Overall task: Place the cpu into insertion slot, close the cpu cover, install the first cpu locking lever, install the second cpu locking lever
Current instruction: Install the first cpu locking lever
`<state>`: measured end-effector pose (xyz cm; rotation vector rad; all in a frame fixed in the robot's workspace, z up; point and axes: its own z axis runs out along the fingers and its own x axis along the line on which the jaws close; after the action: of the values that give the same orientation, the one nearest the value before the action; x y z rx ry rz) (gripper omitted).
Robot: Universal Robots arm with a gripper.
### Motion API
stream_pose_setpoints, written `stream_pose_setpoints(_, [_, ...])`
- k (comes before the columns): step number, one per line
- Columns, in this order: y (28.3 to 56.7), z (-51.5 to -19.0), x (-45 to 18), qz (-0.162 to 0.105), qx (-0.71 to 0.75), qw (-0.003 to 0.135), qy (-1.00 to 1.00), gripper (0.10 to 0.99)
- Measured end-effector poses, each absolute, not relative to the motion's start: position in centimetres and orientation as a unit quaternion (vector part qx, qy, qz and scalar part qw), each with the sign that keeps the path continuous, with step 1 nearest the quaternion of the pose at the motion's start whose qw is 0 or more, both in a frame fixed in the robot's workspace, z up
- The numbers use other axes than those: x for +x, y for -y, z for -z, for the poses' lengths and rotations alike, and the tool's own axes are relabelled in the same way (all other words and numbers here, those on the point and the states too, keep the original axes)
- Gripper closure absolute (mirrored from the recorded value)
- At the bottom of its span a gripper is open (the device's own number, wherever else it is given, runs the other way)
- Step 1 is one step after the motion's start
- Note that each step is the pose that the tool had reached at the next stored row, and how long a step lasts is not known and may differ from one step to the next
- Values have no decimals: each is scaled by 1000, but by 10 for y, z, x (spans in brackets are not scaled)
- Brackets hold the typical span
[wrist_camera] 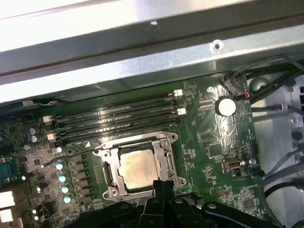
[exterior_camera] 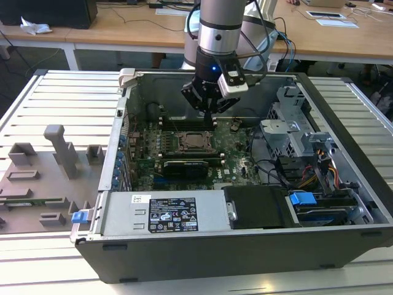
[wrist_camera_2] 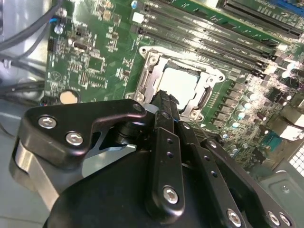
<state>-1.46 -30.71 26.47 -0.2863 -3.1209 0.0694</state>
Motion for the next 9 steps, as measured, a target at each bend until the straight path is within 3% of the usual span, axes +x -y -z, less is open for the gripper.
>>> stream_pose_setpoints(3, [307, -265, -15, -3, -60, 5, 998, 980])
stream_pose_setpoints(9, [307, -265, -15, -3, 24, 4, 1000, 980])
